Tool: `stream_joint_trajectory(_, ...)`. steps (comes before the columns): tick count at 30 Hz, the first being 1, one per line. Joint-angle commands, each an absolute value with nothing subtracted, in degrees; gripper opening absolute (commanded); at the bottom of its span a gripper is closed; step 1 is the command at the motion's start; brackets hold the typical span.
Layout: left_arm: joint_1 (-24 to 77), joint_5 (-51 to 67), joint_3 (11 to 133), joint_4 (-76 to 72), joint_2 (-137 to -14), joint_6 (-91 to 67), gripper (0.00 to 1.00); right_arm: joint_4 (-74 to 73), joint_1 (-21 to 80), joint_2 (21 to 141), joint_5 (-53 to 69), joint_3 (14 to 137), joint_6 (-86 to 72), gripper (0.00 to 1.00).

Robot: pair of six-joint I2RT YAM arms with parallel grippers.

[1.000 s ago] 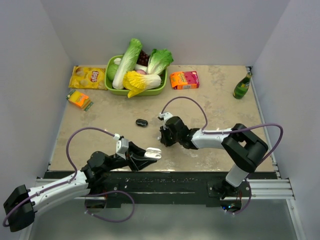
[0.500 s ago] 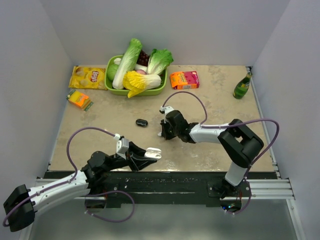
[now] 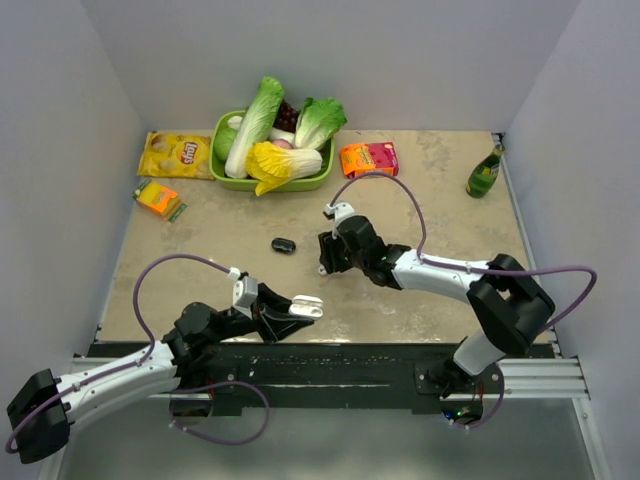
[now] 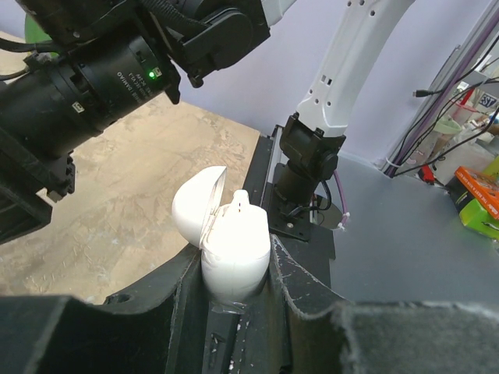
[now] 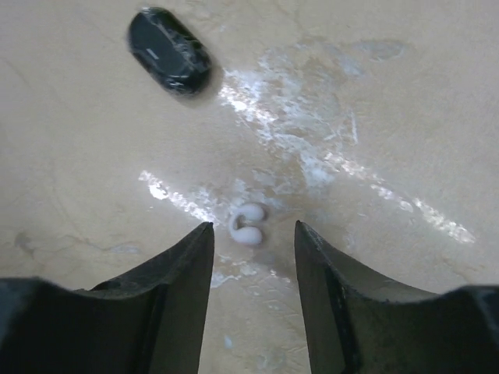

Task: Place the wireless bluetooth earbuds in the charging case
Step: Pick up the earbud from the center of the board.

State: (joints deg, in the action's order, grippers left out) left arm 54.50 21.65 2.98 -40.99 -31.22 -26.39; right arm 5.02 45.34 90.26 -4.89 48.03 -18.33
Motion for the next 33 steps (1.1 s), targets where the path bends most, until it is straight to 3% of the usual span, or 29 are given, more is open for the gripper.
stream_joint_trajectory(1,54.8,21.8,3.0,-42.9,-31.5,-26.0,0.0,4.1,48.4,92.0,-2.7,51.7,-14.8,0.52)
stream_joint_trajectory(33,54.8,22.1,2.4,-43.4,-31.1,-26.5,0.0,6.1,49.3,99.9,2.2,54.7,-13.8,0.55)
